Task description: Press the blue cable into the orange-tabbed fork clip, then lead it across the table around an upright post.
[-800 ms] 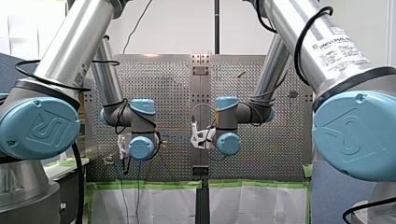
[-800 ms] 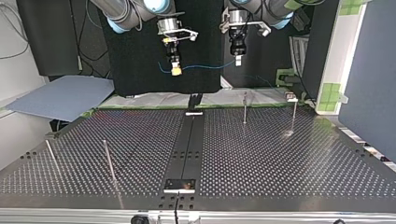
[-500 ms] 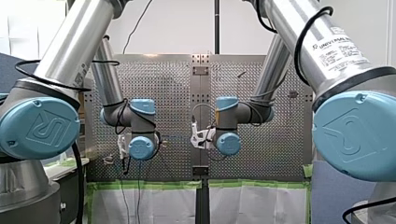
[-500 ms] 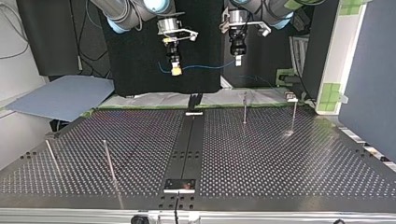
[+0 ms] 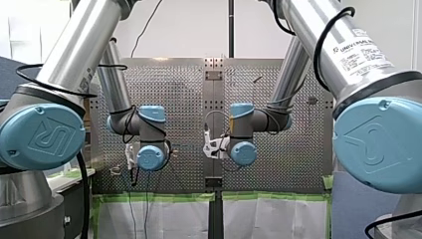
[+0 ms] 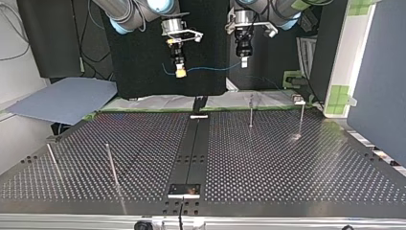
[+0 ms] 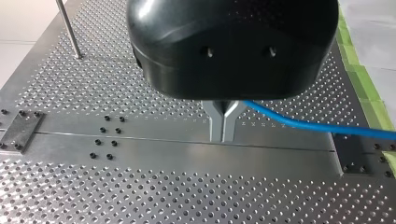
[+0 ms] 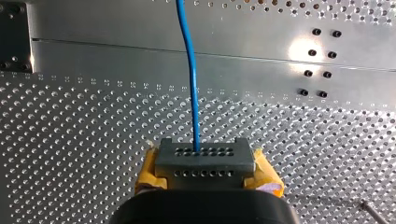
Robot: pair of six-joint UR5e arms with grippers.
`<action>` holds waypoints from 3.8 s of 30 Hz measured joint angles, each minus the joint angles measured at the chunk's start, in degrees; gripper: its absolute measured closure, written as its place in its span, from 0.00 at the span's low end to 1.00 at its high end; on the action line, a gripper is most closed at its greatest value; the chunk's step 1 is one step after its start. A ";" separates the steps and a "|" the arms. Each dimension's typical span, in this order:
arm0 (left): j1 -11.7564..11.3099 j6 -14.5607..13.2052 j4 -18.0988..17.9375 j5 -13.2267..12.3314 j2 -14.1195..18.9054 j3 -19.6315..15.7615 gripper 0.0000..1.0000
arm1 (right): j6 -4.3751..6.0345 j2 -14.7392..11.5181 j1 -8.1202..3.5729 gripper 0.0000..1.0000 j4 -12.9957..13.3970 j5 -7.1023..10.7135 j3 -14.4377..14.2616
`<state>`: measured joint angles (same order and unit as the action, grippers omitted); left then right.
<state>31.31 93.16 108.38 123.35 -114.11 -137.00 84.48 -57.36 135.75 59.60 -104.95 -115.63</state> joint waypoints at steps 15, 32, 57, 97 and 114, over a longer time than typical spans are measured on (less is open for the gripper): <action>0.00 0.00 0.00 0.00 0.00 0.00 1.00 | 0.00 0.00 0.00 1.00 0.00 0.00 0.00; 0.00 0.00 0.00 0.00 0.00 0.00 1.00 | 0.00 0.00 0.00 1.00 0.00 0.00 0.00; 0.00 0.00 0.00 0.00 0.00 0.00 1.00 | 0.00 0.00 0.00 1.00 0.00 0.00 0.00; -0.44 0.00 -0.09 -0.18 -1.93 -0.44 1.00 | -0.17 5.36 0.35 1.00 -1.49 -0.09 -0.97; 0.96 1.42 -1.51 -1.51 -3.11 -0.90 1.00 | 0.54 4.65 0.25 1.00 -2.21 -0.82 -1.19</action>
<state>32.27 94.58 106.88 121.84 -117.22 -137.90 85.02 -52.71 136.00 57.39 -105.77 -116.82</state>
